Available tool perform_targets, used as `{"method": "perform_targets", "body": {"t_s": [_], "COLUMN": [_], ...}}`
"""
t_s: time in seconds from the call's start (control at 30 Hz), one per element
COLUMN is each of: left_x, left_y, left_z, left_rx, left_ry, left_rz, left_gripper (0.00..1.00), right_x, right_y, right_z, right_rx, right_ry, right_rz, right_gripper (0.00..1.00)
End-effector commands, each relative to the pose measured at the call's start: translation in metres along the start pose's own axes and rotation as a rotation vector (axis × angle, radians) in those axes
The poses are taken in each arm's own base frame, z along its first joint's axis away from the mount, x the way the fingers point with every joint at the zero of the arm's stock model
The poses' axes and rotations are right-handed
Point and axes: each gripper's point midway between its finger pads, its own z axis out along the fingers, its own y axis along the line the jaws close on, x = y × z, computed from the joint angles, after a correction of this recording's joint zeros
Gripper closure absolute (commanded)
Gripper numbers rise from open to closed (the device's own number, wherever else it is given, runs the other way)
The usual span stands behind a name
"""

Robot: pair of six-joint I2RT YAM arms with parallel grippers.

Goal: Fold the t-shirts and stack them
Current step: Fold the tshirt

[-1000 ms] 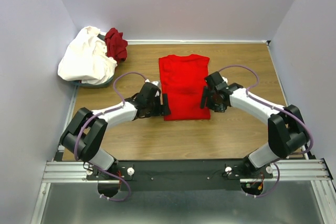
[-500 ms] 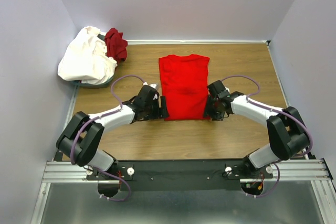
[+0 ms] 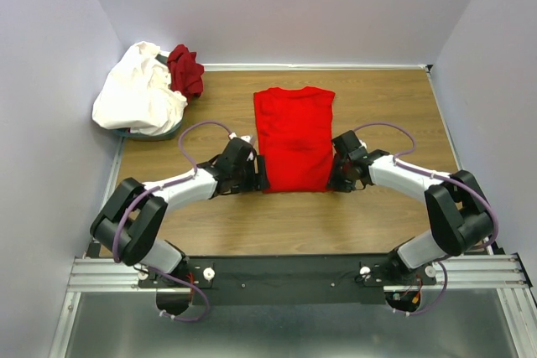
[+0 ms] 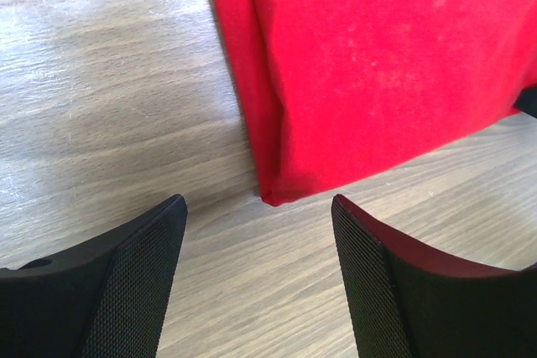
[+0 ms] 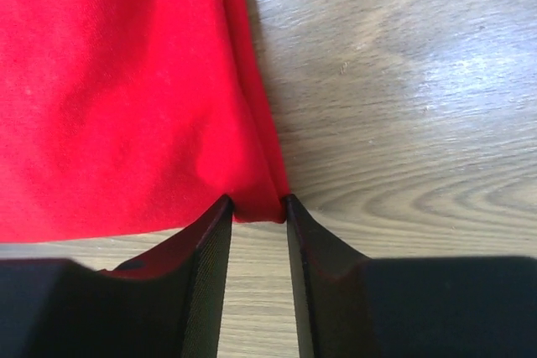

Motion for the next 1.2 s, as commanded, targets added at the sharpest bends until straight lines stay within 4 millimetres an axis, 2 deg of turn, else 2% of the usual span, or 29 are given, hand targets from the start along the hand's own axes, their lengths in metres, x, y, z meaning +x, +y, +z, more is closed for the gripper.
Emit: {"method": "perform_targets", "body": {"t_s": [0.0,0.27,0.4,0.6,0.67,0.73,0.77,0.83,0.87,0.9,1.0,1.17], "left_x": [0.002,0.004,0.010,0.027,0.034,0.039,0.041,0.045,0.047,0.047,0.041,0.017], "left_y": [0.006,0.002,-0.001,-0.002,0.002,0.005,0.007,0.008,0.007,0.007,0.009,-0.001], "left_z": [0.006,0.015,0.020,0.020,0.020,0.023,0.024,0.025,0.026,0.026,0.025,0.001], "left_rx": [-0.052,-0.069,-0.073,-0.082,-0.097,-0.106,-0.111,-0.117,-0.116,-0.116,-0.139,-0.133], "left_ry": [0.004,0.015,0.035,0.072,0.080,0.092,0.096,0.105,0.110,0.110,0.078,0.006], "left_rz": [-0.016,-0.010,0.002,0.012,0.010,0.011,0.009,0.011,0.013,0.016,0.030,0.064], "left_gripper": [0.23,0.30,0.39,0.57,0.59,0.70,0.81,0.93,1.00,1.00,1.00,1.00], "right_x": [0.014,0.014,0.013,0.013,0.011,0.011,0.011,0.009,0.009,0.008,0.006,-0.005], "right_y": [-0.010,-0.010,-0.011,-0.013,-0.013,-0.012,-0.012,-0.011,-0.010,-0.009,-0.007,-0.005], "right_z": [0.013,0.013,0.013,0.013,0.012,0.012,0.011,0.010,0.009,0.008,0.001,-0.029], "right_rx": [0.021,0.017,0.024,0.032,0.029,0.025,0.025,0.020,0.014,0.009,-0.007,-0.023], "right_ry": [0.045,0.041,0.035,0.030,0.026,0.025,0.023,0.020,0.019,0.015,0.005,-0.038], "right_rz": [0.005,0.004,0.005,0.000,0.002,-0.001,-0.004,-0.008,-0.015,-0.019,-0.028,-0.050], "right_gripper": [0.62,0.63,0.64,0.73,0.79,0.82,0.85,0.90,0.97,1.00,0.99,1.00]}}
